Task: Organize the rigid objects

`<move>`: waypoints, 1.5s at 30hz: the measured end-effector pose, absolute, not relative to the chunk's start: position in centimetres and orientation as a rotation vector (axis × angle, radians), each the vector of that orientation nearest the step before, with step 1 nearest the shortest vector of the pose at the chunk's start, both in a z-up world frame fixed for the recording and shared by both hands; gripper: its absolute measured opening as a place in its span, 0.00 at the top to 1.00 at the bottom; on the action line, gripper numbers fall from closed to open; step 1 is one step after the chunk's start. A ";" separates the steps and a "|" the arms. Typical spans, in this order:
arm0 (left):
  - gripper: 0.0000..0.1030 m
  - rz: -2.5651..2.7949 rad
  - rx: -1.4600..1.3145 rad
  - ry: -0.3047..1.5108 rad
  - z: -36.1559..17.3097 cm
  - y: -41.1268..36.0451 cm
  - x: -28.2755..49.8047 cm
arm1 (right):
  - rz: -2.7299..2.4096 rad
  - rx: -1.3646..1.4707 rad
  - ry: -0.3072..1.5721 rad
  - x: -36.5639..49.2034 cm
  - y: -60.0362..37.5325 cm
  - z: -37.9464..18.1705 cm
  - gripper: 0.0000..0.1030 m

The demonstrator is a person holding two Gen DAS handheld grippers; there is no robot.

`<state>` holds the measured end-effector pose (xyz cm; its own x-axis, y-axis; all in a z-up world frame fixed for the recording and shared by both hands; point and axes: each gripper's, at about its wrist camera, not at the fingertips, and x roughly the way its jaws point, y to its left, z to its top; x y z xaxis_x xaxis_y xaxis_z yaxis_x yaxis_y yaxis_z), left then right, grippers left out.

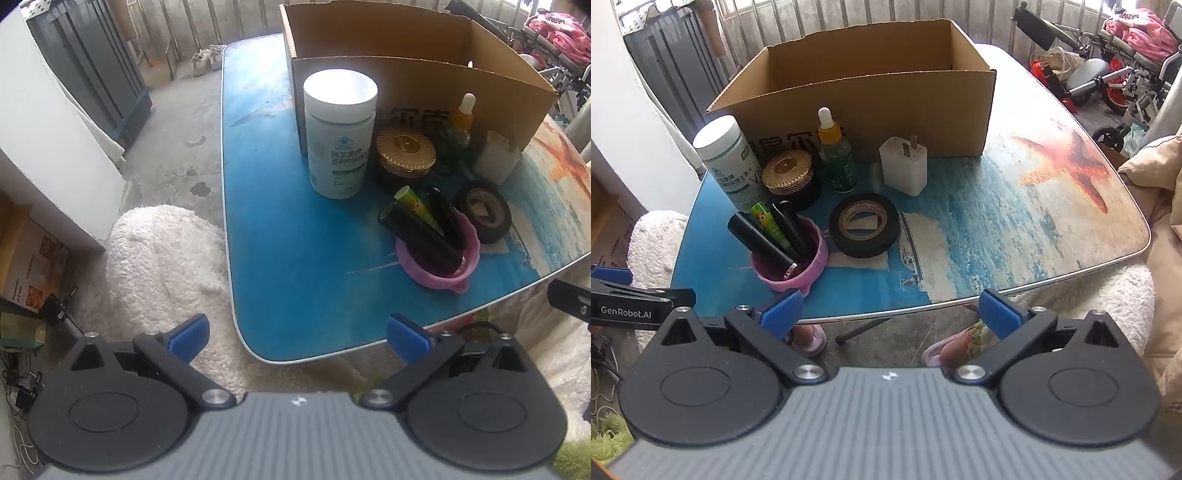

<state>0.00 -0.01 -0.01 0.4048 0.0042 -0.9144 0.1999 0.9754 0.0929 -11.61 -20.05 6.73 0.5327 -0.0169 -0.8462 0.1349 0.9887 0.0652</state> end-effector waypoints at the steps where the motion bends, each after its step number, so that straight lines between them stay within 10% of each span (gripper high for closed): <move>1: 0.01 -0.123 0.200 1.149 0.0 0.0 0.0 | -0.091 0.128 1.006 -11.6 -20.0 6.7 0.01; 45: 0.01 -0.127 0.185 1.149 0.3 0.3 -0.1 | -0.084 0.121 1.012 -11.2 -19.8 6.5 0.01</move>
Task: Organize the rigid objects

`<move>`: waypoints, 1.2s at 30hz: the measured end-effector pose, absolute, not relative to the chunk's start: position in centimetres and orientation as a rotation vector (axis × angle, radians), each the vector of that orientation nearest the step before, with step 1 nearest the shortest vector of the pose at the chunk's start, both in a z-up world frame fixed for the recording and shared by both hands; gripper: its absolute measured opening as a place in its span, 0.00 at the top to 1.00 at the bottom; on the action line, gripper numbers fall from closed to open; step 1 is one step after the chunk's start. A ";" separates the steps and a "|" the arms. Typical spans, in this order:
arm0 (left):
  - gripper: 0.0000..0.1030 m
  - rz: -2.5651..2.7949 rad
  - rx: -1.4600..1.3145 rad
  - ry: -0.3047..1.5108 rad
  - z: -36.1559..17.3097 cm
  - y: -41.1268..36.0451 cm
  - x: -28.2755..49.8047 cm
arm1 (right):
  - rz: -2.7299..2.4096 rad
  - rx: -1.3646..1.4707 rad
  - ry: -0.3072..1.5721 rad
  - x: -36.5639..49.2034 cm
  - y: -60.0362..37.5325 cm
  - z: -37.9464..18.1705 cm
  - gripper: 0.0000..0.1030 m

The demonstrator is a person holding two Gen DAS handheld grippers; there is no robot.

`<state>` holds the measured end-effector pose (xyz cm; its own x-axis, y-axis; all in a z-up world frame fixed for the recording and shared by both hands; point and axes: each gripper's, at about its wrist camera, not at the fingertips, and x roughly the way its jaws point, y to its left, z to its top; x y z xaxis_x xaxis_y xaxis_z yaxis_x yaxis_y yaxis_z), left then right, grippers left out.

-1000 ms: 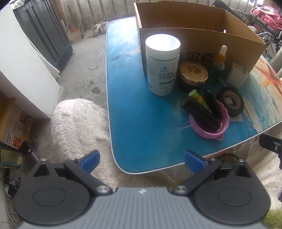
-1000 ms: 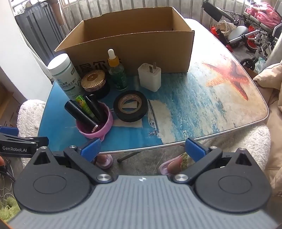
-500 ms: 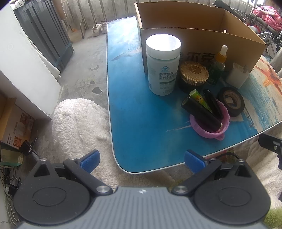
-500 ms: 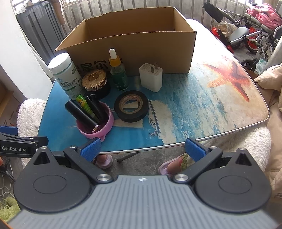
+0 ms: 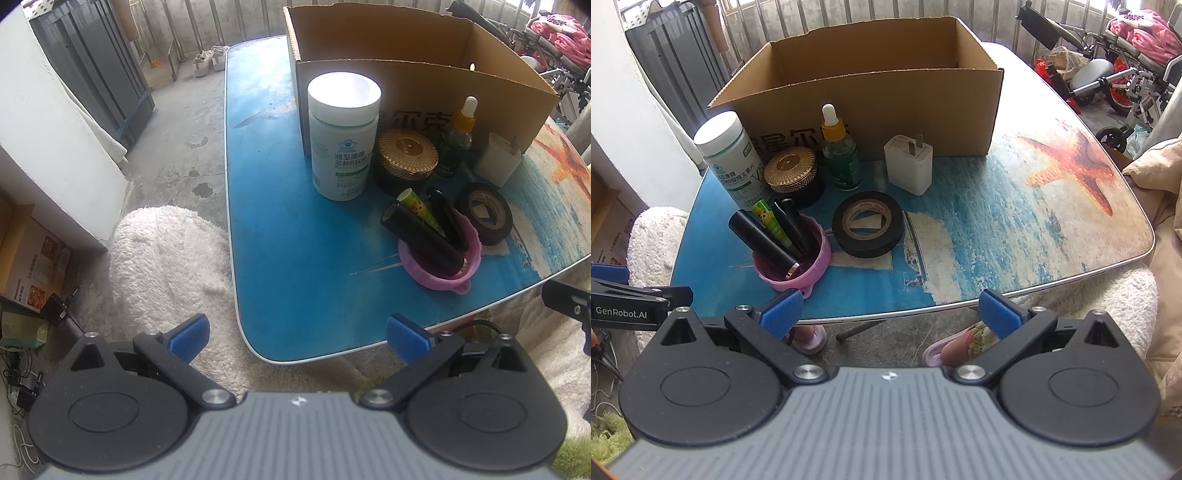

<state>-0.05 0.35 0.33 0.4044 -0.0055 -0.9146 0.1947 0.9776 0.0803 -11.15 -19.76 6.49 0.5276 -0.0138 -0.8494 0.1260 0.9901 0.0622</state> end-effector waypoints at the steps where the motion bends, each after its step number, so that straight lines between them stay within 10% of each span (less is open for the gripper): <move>1: 0.01 -0.127 0.185 1.149 0.3 0.4 -0.1 | -0.083 0.121 1.013 -11.1 -19.8 6.5 0.01; 36: 0.01 -0.125 0.194 1.146 0.3 0.0 0.0 | -0.073 0.124 1.004 -11.0 -19.7 6.6 0.01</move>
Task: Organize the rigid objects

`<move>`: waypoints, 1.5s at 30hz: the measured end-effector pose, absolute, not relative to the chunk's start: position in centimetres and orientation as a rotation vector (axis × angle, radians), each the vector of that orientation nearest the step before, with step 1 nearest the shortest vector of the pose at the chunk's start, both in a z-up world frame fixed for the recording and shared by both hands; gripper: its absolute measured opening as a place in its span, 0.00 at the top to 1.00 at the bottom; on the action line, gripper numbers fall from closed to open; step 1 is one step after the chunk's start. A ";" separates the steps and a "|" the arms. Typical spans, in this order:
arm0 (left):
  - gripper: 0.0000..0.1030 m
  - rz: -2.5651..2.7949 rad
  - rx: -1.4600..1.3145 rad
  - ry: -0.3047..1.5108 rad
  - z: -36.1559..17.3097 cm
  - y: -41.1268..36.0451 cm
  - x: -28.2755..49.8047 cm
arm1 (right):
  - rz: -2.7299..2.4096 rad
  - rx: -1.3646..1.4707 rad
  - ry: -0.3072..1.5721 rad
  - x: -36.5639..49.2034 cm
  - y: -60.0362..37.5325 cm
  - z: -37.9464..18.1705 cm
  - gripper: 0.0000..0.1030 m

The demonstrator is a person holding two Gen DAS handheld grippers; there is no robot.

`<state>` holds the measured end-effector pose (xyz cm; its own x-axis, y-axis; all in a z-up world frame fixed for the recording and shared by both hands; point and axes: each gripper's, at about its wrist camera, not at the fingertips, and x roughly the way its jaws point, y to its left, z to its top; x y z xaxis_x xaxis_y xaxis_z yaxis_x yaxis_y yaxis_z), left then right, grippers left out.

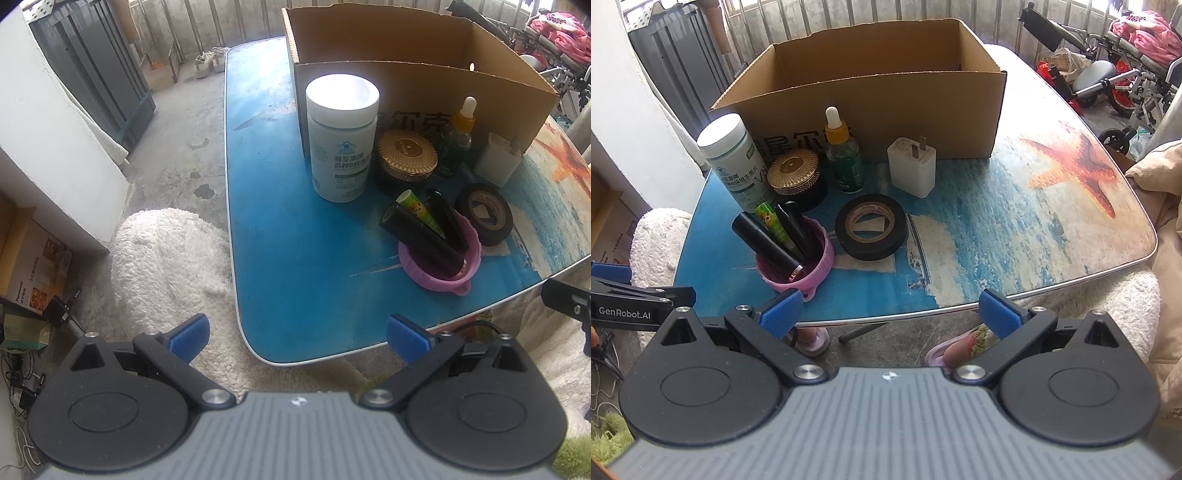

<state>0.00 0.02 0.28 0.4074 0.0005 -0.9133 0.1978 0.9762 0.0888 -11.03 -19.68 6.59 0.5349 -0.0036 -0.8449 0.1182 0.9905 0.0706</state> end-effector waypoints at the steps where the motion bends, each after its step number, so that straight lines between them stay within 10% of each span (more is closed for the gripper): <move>1: 0.01 -0.126 0.194 1.147 0.3 0.0 0.0 | -0.072 0.124 1.004 -11.0 -19.7 6.6 0.01; 45: 0.01 -0.415 0.185 0.980 -0.5 -2.5 2.1 | 0.087 0.239 0.817 -7.5 -21.6 6.5 0.01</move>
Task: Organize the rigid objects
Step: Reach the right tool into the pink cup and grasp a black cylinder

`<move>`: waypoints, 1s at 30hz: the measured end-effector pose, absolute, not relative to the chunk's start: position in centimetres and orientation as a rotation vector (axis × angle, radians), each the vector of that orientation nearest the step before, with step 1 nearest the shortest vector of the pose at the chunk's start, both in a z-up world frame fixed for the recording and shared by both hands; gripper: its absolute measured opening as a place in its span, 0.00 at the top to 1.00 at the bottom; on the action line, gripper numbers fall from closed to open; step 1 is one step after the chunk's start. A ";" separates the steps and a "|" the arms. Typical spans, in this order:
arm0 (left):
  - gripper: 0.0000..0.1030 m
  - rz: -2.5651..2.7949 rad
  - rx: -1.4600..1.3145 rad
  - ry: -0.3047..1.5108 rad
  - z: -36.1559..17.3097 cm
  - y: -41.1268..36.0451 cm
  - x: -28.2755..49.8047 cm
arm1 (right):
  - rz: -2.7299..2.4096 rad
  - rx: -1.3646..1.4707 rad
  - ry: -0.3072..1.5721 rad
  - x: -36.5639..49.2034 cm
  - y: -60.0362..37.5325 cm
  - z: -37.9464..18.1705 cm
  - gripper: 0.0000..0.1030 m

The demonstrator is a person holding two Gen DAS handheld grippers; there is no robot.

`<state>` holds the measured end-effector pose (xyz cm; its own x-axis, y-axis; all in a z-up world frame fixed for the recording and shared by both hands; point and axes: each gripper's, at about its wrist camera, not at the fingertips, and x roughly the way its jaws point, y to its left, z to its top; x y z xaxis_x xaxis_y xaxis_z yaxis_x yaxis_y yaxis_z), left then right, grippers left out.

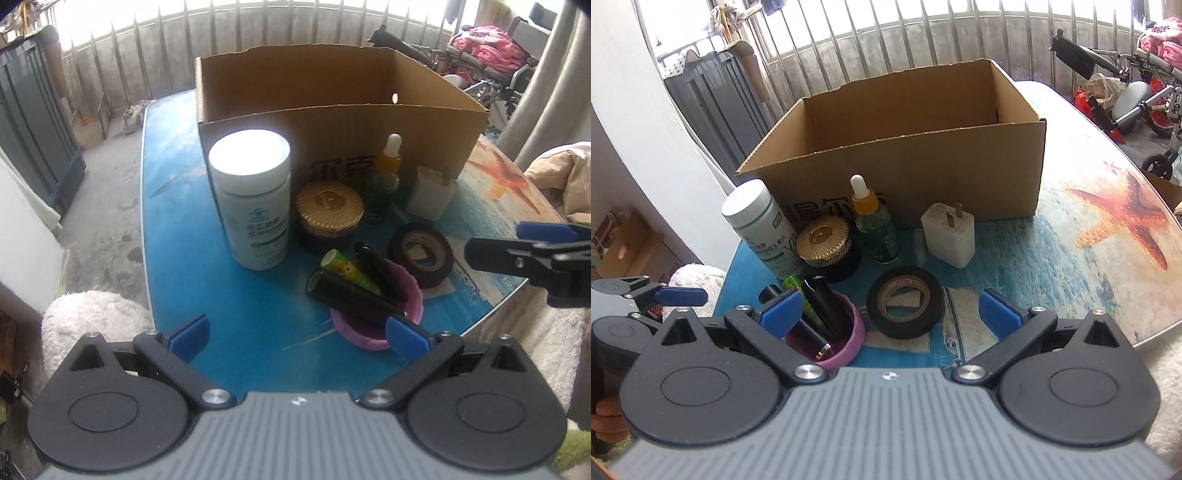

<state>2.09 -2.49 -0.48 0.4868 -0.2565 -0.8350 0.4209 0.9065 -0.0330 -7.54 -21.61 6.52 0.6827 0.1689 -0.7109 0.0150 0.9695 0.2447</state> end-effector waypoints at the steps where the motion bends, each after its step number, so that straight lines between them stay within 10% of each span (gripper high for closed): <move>1: 0.01 -0.437 0.183 0.978 -0.5 -2.7 2.1 | 0.097 0.249 0.807 -7.5 -21.6 6.5 0.01; 15: 0.05 -0.570 0.057 0.935 -0.8 -2.3 1.7 | 0.272 0.398 0.716 -7.4 -21.9 6.5 0.09; 22: 0.08 -0.609 0.103 0.946 -1.1 -3.0 0.9 | 0.377 0.453 0.779 -6.5 -21.2 5.5 0.36; 30: 0.37 -0.662 0.115 0.946 -1.6 -3.0 0.8 | 0.461 0.474 0.875 -5.1 -19.3 4.4 0.62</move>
<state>0.82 -2.98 -1.57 0.4052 -0.4746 -0.7814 0.5715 0.7986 -0.1887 -5.11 -19.35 4.44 0.5579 0.5613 -0.6112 -0.1864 0.8025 0.5668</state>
